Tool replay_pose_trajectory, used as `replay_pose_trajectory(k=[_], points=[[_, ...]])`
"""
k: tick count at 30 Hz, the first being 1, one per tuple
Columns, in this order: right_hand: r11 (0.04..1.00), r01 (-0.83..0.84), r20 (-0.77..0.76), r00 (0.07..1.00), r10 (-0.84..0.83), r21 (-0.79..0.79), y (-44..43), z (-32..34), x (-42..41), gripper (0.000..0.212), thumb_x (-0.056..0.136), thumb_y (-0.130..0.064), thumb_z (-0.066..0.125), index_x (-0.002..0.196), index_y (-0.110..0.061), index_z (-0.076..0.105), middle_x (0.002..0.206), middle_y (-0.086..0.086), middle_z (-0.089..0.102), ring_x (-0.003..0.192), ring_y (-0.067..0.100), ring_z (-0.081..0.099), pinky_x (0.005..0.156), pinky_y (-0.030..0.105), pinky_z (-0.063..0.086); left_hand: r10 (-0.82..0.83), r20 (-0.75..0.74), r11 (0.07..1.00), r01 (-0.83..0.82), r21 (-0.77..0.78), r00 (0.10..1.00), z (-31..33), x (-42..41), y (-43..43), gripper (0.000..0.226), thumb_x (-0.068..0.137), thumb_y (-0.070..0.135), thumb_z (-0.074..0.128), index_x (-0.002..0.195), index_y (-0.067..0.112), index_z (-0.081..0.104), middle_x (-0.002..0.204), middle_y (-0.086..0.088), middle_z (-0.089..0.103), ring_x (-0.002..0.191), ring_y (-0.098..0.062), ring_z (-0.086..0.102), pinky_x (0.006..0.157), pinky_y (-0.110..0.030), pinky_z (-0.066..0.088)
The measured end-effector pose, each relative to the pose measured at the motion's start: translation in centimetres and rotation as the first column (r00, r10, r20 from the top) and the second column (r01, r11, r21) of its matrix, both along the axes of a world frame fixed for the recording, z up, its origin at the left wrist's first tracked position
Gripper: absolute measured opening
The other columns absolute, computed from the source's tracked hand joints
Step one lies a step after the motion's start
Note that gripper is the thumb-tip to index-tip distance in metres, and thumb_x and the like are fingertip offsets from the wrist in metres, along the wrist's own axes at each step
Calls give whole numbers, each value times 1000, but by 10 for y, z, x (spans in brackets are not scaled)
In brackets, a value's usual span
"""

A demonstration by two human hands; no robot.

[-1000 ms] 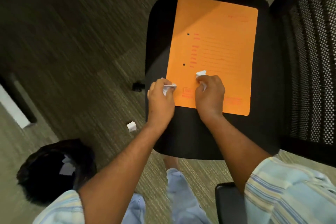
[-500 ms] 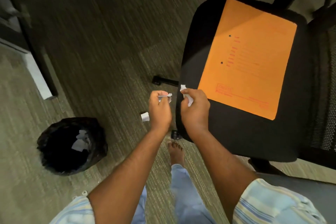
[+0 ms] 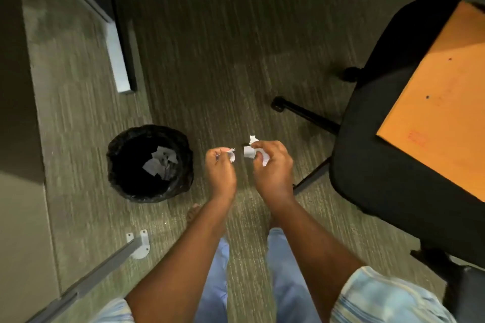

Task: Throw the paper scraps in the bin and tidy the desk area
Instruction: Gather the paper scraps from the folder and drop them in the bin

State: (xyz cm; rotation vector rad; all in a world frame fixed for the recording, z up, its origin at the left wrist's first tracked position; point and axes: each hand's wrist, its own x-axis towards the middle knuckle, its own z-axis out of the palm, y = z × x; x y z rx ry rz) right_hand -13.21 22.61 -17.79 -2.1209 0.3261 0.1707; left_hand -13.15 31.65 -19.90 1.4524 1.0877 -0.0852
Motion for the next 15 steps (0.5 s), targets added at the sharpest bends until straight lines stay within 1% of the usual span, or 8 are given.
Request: replay_pose_trajectory(k=[2,3,6,8,10,11,13,15], points=[[998,-56,-44,997,56,13,27,-11,-8,24,84,4,55,96,-10,71,100,7,63,92,16,60,80,14,42,49,-19,999,-49,13,999,-7,-9,29,30,84,-5,40,70,17,55,74,1,58,76,-19,53,76,-38,41],[996,-93,-68,993,94,19,41,-16,-11,24,84,3,55,96,-11,71,101,6,64,92,15,60,80,15,41,70,-34,997,-69,25,997,-11,-14,43,29,83,-5,41,70,17,55,75,1,58,77,-20,54,76,-39,42],[973,-228,-132,964,231,43,83,-34,-20,25,82,3,57,94,-14,72,100,6,65,87,12,57,74,2,33,126,-82,990,-120,75,989,-25,-24,89,27,83,-4,43,69,14,57,77,-6,61,79,-26,56,78,-38,44],[955,-281,-214,932,294,90,110,-48,-25,26,81,2,56,92,-15,72,101,6,68,84,13,58,75,7,38,146,-129,982,-128,141,981,-41,-32,121,22,84,-3,44,80,1,65,94,-22,65,88,-36,59,82,-41,48],[948,-277,-299,901,313,156,134,-62,-30,25,81,1,57,92,-16,72,100,1,69,80,11,59,73,17,45,191,-187,967,-151,205,964,-58,-40,152,23,85,0,45,94,-7,65,112,-32,59,97,-40,59,84,-40,48],[946,-272,-317,894,317,179,146,-68,-32,24,81,2,57,91,-15,72,97,-2,69,79,8,58,71,12,44,212,-202,961,-166,221,956,-66,-44,167,24,86,1,46,98,-8,65,114,-32,58,99,-41,59,84,-39,47],[944,-263,-342,884,318,197,169,-81,-34,23,81,3,57,90,-13,71,89,-2,67,76,7,57,63,2,40,219,-230,960,-167,225,948,-83,-49,192,23,86,3,48,97,-9,65,112,-34,60,101,-43,58,85,-42,48],[943,-254,-378,869,321,216,190,-93,-34,20,81,5,54,90,-9,65,86,1,62,73,12,54,55,10,39,216,-271,965,-163,204,938,-101,-51,214,24,85,5,50,96,-11,65,109,-36,62,102,-47,58,83,-47,49]])
